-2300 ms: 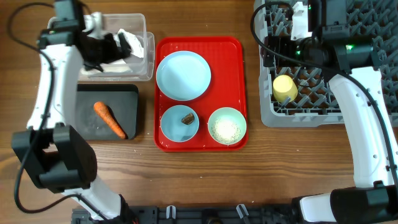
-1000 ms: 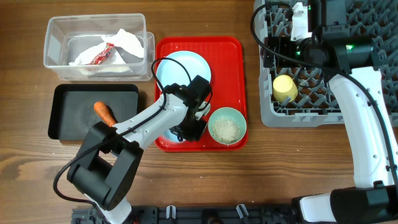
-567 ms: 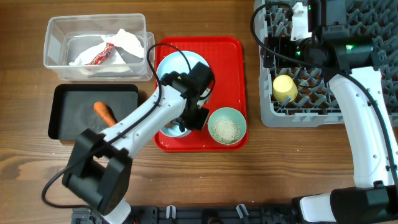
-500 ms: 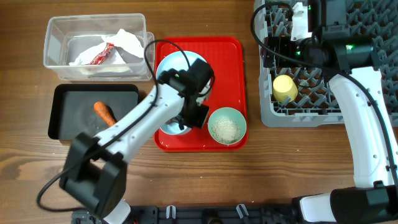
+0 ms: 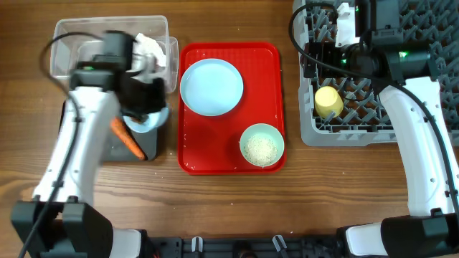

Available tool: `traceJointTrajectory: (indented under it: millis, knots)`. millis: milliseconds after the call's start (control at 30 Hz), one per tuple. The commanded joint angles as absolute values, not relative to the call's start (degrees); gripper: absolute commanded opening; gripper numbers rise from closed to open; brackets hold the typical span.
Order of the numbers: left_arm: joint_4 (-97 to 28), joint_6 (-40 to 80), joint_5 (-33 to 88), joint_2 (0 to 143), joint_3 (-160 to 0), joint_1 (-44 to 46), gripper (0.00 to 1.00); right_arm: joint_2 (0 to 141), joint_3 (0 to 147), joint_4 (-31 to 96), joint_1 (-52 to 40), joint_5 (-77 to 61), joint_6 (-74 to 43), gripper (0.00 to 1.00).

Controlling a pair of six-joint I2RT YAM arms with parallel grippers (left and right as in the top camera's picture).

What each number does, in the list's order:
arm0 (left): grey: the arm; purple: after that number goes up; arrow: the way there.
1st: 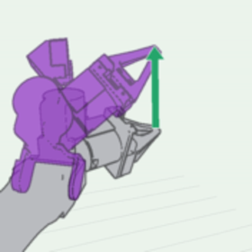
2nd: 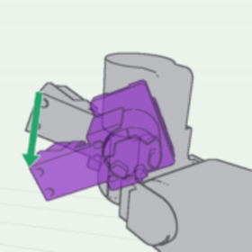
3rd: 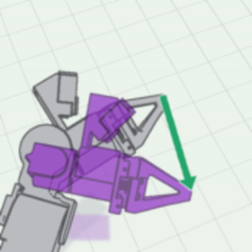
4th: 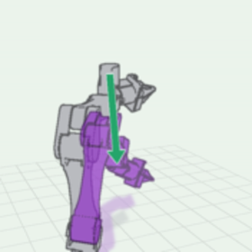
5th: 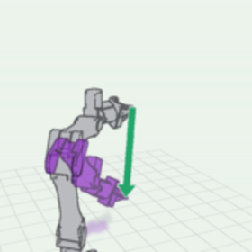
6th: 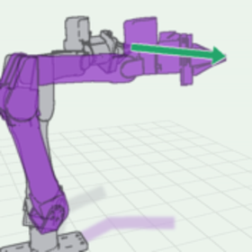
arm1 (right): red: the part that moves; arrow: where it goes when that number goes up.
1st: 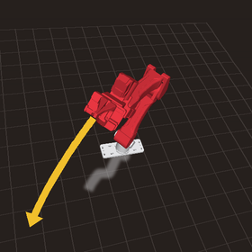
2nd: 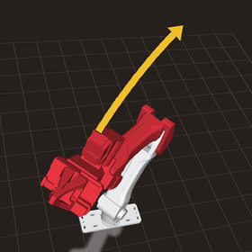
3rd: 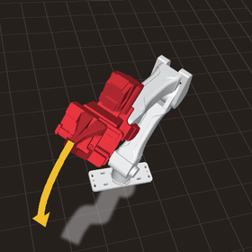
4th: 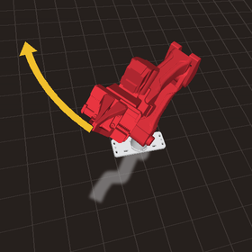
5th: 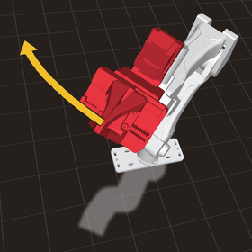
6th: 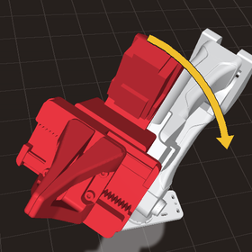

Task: Sort waste into correct bins and load items into the dishwasher rack
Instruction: 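Tip the blue bowl over the black tray to dump the scrap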

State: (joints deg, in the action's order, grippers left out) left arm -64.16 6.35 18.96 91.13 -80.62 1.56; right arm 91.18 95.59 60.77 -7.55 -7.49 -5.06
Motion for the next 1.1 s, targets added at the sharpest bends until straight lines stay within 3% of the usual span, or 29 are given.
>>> traceJointTrajectory:
  millis: [0, 133, 400, 767, 1067]
  knots:
    - [-64.36, -4.43, 38.15, 93.10, -79.40, -8.97, 0.04, 91.57, 95.13, 61.19, -7.20, -8.12, -4.47, 0.99]
    - [-64.58, -12.84, 51.09, 95.74, -76.86, -19.40, 0.04, 91.57, 95.13, 61.21, -7.20, -8.12, -4.49, 0.99]
    - [-64.55, -24.12, 73.69, 105.12, -70.74, -30.96, 0.04, 91.66, 95.13, 61.58, -7.20, -8.12, -4.45, 1.00]
    - [-64.97, -26.61, 90.45, 112.79, -66.81, -32.58, 0.04, 91.66, 95.13, 61.65, -7.20, -8.10, -4.47, 1.00]
    - [-71.68, -25.12, 90.37, 112.73, -66.81, -32.58, 0.04, 91.66, 95.13, 61.60, -7.20, -8.12, -4.47, 1.00]
